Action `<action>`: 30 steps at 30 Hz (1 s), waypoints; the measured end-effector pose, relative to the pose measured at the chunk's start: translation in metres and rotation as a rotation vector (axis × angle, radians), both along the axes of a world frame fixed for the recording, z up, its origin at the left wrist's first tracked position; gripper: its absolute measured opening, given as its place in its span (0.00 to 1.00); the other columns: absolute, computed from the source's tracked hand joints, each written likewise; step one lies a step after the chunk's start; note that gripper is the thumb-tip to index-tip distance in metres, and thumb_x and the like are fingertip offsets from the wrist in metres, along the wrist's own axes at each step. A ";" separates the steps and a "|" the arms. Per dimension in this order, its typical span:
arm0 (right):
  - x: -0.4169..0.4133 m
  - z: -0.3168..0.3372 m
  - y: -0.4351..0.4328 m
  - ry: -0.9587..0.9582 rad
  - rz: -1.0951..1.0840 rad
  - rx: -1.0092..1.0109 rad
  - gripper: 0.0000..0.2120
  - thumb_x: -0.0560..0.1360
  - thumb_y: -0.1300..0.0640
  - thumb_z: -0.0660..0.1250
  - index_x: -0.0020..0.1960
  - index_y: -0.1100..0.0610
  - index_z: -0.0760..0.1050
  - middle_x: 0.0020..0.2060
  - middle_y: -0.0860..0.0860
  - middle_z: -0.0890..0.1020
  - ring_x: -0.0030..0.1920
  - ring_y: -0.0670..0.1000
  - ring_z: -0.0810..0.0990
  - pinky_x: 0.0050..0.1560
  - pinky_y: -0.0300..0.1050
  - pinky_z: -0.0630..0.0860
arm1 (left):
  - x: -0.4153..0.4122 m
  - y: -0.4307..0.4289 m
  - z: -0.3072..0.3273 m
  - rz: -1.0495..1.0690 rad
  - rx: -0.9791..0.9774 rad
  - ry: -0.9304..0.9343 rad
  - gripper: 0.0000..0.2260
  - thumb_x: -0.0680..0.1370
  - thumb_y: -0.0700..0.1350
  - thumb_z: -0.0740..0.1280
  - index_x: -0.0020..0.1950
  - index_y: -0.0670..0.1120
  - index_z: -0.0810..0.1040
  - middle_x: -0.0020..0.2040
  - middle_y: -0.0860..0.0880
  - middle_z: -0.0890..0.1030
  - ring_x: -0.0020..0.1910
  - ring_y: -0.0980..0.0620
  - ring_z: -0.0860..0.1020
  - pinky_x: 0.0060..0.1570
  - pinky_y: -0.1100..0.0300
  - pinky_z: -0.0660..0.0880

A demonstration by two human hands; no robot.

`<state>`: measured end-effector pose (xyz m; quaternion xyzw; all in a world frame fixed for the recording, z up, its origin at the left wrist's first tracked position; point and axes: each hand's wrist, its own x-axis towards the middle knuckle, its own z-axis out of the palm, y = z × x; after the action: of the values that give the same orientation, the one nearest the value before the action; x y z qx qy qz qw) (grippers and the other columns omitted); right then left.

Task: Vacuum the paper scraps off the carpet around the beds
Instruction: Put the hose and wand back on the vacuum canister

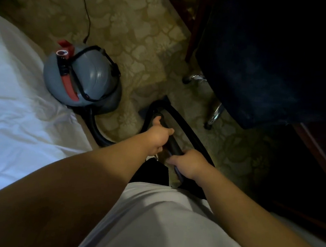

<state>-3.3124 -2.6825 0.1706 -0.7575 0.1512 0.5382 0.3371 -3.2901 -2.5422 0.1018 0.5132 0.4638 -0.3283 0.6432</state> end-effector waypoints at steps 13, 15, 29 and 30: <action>-0.011 0.047 -0.168 0.165 -0.184 -0.037 0.12 0.76 0.53 0.76 0.52 0.62 0.81 0.40 0.60 0.85 0.37 0.60 0.83 0.41 0.52 0.80 | -0.015 -0.161 0.032 -0.134 -0.167 0.024 0.31 0.82 0.45 0.67 0.79 0.62 0.54 0.65 0.44 0.76 0.59 0.42 0.80 0.49 0.46 0.83; -0.012 0.053 -0.198 0.185 -0.230 -0.030 0.13 0.77 0.53 0.75 0.54 0.63 0.81 0.41 0.60 0.85 0.38 0.60 0.84 0.42 0.52 0.81 | -0.014 -0.190 0.038 -0.182 -0.188 0.025 0.26 0.82 0.47 0.68 0.76 0.62 0.61 0.65 0.44 0.76 0.58 0.42 0.80 0.44 0.48 0.83; 0.042 0.104 -0.252 0.276 0.031 0.082 0.10 0.80 0.57 0.68 0.49 0.66 0.77 0.31 0.60 0.81 0.29 0.57 0.80 0.29 0.45 0.79 | -0.033 -0.219 0.086 -0.248 -0.005 -0.104 0.08 0.84 0.54 0.61 0.62 0.55 0.73 0.38 0.47 0.77 0.25 0.55 0.75 0.31 0.62 0.73; 0.044 0.106 -0.245 0.295 0.062 0.083 0.11 0.81 0.56 0.68 0.52 0.66 0.77 0.32 0.60 0.81 0.29 0.57 0.80 0.29 0.44 0.79 | -0.036 -0.212 0.091 -0.234 0.002 -0.106 0.09 0.84 0.54 0.61 0.62 0.54 0.73 0.39 0.47 0.77 0.25 0.54 0.75 0.31 0.62 0.73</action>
<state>-3.2684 -2.9271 0.2764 -0.6599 0.1533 0.6596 0.3257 -3.3260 -2.7545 0.1926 0.5812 0.3664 -0.3731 0.6235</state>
